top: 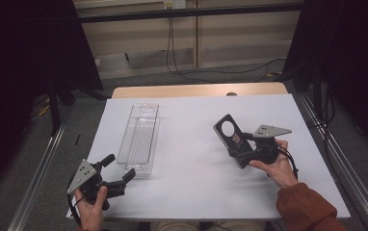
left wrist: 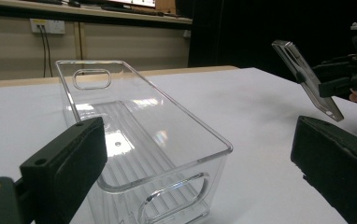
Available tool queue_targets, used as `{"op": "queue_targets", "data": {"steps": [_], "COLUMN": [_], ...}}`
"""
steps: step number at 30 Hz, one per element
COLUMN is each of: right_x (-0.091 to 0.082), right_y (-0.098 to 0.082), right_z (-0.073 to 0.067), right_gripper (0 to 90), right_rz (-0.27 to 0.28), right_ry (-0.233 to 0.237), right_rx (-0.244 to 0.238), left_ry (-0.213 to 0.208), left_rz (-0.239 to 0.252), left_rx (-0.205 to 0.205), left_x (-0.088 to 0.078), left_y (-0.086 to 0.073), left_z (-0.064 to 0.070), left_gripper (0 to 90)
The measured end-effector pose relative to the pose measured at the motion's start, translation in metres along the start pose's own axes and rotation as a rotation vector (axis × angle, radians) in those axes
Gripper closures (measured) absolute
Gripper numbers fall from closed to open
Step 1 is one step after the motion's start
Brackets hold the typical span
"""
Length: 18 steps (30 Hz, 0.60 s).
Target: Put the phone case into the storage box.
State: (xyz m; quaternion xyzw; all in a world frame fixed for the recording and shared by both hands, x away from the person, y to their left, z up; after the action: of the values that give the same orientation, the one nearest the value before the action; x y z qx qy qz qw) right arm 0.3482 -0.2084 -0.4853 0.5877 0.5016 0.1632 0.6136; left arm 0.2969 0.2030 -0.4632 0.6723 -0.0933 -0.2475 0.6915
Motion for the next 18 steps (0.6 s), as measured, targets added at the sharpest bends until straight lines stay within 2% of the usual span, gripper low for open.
{"op": "queue_targets", "data": {"steps": [7,8,12,14,18], "right_x": [-0.003,-0.004,-0.005,-0.006,-0.008], "right_y": [-0.002,-0.003,-0.005,-0.006,-0.008], "right_z": [-0.013,-0.019,-0.026,-0.029,-0.034], "right_gripper": [12.3,12.3,12.3,12.3,12.2], "right_rz": [0.045,0.054,0.059,0.06,0.065], "right_ry": [0.039,0.052,0.073,0.082,0.101], "right_rx": [-0.011,-0.014,-0.015,-0.024,-0.027], "left_ry": [-0.03,-0.032,-0.041,-0.065,-0.088], "left_rz": [0.025,0.026,0.012,0.015,0.011], "left_rx": [-0.006,-0.008,0.004,0.014,0.033], "left_x": [0.0,0.0,0.002,0.002,0.004], "left_y": [0.004,0.004,0.003,0.005,0.006], "left_z": [0.005,0.006,0.008,0.011,0.016], "left_gripper": [3.2,3.2,3.2,3.2,3.2]}}
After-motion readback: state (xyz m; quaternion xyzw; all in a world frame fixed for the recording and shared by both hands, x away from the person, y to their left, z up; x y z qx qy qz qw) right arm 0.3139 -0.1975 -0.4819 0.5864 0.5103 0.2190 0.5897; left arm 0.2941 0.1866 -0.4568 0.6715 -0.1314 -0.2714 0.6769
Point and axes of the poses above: each handheld gripper's, and its own axes: x roughly forward along the jaws, y roughly out of its top, z roughly to its right, the point moved 7 cm from there along x, roughly forward along the jaws, and after that the axes turned 14 degrees about y, right-handed, at the moved point
